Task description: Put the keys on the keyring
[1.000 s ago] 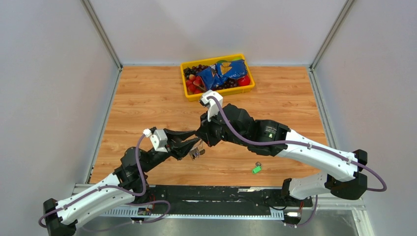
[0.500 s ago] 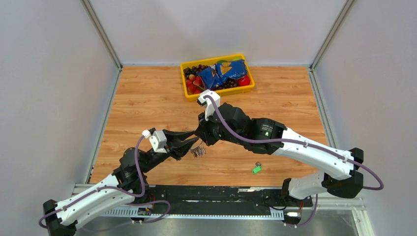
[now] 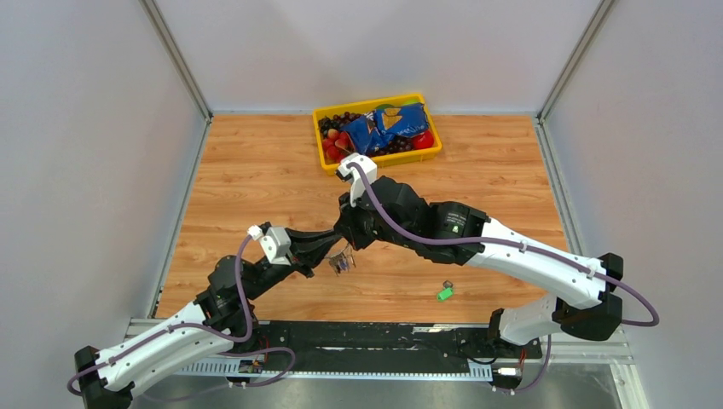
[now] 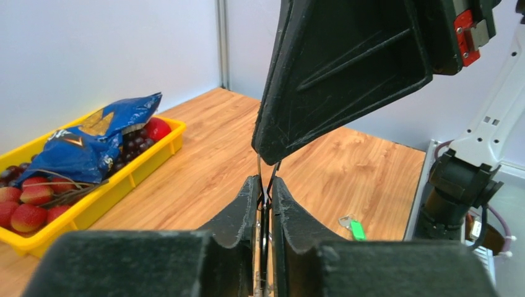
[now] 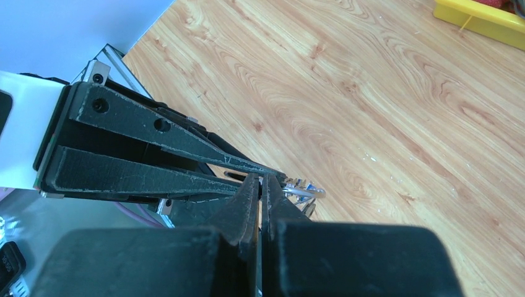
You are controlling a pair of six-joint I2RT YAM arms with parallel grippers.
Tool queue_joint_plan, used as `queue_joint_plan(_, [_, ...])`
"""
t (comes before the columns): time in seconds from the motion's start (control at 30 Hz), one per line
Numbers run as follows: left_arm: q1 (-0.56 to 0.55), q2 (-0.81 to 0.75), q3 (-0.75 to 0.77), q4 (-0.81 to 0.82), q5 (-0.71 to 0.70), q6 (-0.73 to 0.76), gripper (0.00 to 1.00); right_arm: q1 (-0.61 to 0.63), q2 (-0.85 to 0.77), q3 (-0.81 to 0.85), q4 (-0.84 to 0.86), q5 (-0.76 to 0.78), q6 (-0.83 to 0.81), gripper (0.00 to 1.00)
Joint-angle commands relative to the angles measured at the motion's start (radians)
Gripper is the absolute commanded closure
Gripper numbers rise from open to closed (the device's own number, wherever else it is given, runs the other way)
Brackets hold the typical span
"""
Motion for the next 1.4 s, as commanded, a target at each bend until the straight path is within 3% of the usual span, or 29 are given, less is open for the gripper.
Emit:
queue_joint_plan(0.0, [0.003,-0.016,0.004,0.036,-0.018,0.004,0.96,0.006,0.008,0.049,0.02,0.01,0.023,1.0])
queue_joint_plan(0.4, [0.002,-0.063,-0.011,0.06,-0.004,-0.024,0.99,0.005,0.014,0.037,0.019,0.017,0.024,1.0])
queue_joint_plan(0.57, [0.004,-0.059,-0.008,0.047,0.0,-0.021,0.74,0.005,0.016,0.044,0.018,0.014,0.026,1.0])
queue_joint_plan(0.77, [0.003,-0.064,-0.008,0.047,0.001,-0.019,0.65,0.005,0.021,0.048,0.018,0.012,0.026,1.0])
queue_joint_plan(1.37, [0.003,-0.048,-0.006,0.002,-0.02,0.018,0.7,0.006,0.028,0.078,0.011,0.019,0.023,1.0])
